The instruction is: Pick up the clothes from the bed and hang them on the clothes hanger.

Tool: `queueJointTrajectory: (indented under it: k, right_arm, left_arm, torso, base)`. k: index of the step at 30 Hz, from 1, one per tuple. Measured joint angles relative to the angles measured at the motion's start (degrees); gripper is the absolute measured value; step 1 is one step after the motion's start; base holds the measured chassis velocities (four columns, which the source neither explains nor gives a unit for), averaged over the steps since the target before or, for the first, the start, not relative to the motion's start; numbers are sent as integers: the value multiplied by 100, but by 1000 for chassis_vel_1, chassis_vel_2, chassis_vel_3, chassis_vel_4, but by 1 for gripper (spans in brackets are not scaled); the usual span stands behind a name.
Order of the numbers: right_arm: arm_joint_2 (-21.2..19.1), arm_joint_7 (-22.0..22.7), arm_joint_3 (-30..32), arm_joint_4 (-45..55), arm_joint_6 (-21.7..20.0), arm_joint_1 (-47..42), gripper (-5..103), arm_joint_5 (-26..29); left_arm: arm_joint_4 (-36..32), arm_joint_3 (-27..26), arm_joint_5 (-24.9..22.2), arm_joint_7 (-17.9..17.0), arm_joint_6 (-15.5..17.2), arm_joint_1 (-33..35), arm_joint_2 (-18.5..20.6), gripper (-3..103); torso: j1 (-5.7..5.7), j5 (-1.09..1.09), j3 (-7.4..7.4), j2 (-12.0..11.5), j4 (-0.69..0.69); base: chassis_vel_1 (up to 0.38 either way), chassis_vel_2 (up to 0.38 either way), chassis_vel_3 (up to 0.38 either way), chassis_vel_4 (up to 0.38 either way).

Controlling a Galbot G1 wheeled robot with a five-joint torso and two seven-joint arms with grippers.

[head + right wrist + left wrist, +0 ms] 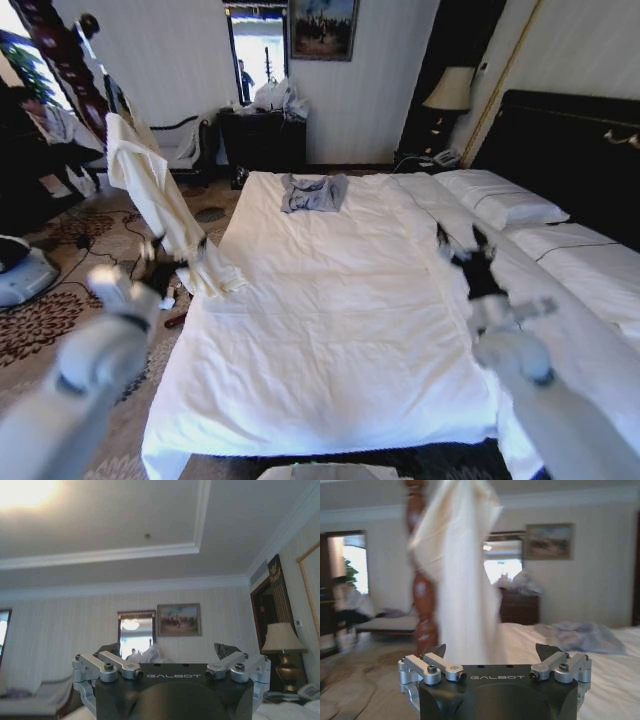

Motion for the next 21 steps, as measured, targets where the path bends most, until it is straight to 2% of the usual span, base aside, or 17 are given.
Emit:
queueJointTrajectory:
  k: [1,2,3,5,6,7,9,13,21]
  right_arm:
    - [153,-3,-48,10,24,-85,100,-166]
    - [496,-5,-167,17,79,-210,100,-448]
    - [754,-5,-254,10,125,-266,100,-638]
    - [1151,-60,-404,-7,193,-335,100,-972]
    - [1151,-60,-404,-7,193,-335,100,-972]
    - [1275,-132,-456,-11,232,-356,100,-1104]
    - [1494,-493,-518,0,321,-411,100,-1436]
    - [1520,-611,-518,19,325,-419,100,-1496]
    - [1498,-617,-520,21,325,-406,100,-1480]
  left_arm:
    - [42,21,196,39,-198,101,-179,100]
    - [110,82,608,157,-534,216,-537,100]
    - [113,148,820,244,-683,270,-773,100]
    - [20,319,1038,493,-823,383,-1218,100]
    - [20,319,1038,493,-823,383,-1218,100]
    - [-32,367,1110,664,-868,443,-1373,100]
    - [-196,456,1501,1622,-1025,758,-1833,100]
    - [-222,462,1607,1889,-1068,838,-1932,100]
    - [-222,464,1592,1907,-1067,816,-1908,100]
  torso:
    - [0,-2,0,0,0]
    - [0,-1,0,0,-4]
    - [0,1,0,1,-6]
    - [1,1,1,0,-6]
    - [1,1,1,0,-6]
    - [1,2,1,0,-6]
    - [1,1,1,0,-2]
    - [1,0,1,0,-4]
    - [2,0,1,0,-5]
  base:
    - [0,0,0,0]
    - [0,0,0,0]
    - [0,0,0,0]
    - [0,0,0,0]
    - [0,0,0,0]
    - [0,0,0,0]
    - [0,0,0,0]
    - [0,0,0,0]
    - [0,0,0,0]
